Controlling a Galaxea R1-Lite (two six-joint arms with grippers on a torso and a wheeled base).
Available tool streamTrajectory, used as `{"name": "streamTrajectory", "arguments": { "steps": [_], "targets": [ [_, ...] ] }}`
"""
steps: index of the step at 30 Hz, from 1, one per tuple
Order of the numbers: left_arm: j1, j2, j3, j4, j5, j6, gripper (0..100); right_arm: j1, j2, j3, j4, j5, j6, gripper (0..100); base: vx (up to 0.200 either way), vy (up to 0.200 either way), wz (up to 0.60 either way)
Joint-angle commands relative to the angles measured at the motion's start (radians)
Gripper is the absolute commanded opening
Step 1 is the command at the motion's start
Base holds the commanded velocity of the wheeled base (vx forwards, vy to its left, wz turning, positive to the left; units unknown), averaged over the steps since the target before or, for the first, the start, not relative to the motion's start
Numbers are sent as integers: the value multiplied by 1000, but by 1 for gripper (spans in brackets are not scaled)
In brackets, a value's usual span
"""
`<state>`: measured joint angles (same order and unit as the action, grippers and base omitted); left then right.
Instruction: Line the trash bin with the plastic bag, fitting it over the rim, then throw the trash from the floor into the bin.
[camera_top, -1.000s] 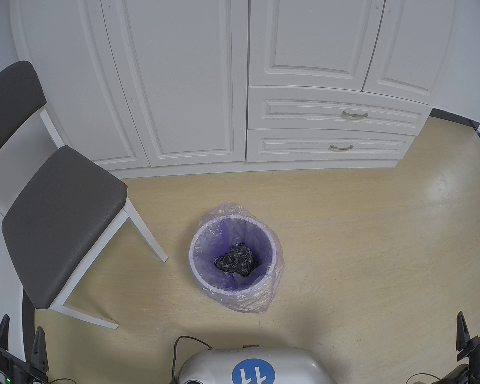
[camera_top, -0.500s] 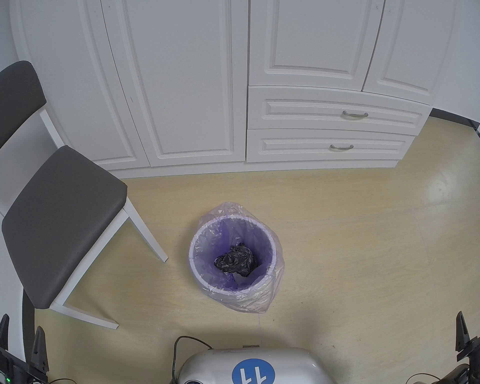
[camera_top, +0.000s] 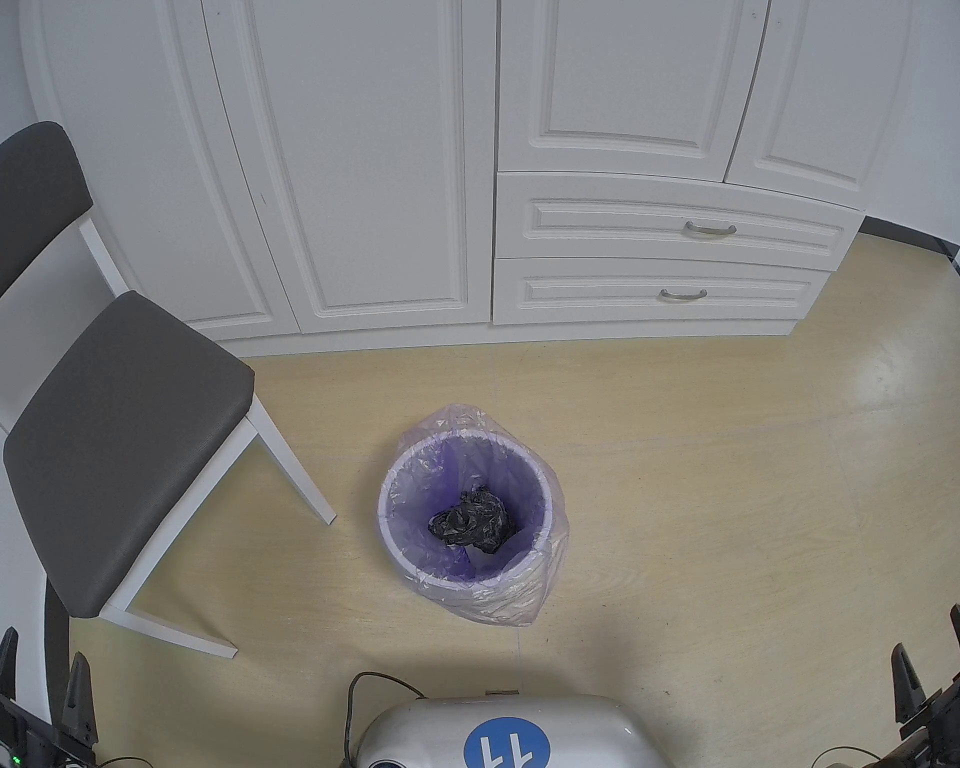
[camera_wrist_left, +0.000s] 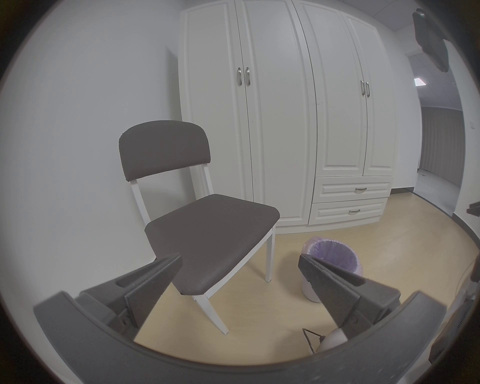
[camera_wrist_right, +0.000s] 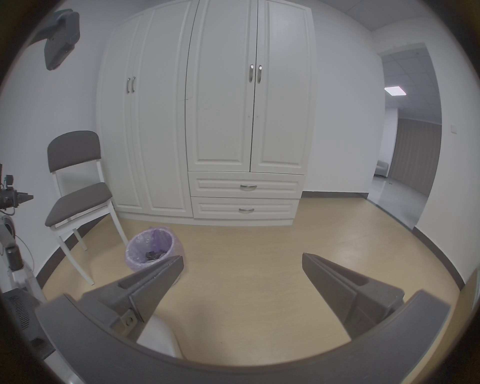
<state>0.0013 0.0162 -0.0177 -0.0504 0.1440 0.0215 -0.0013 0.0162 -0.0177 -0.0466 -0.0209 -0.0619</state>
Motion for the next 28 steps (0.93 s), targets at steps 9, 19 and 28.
{"name": "streamTrajectory", "arguments": {
  "steps": [9, 19, 28],
  "targets": [
    [0, -16, 18, 6, -15, -31, 100, 1, -15, 18, 51, 25, 33, 100, 0, 0, 0],
    [0, -16, 16, 61, -123, -12, 100, 0, -15, 18, 48, 12, 48, 100, 0, 0, 0],
    [0, -15, 16, 57, -135, -28, 100, 1, -15, 18, 48, 18, 44, 100, 0, 0, 0]
  ]
}}
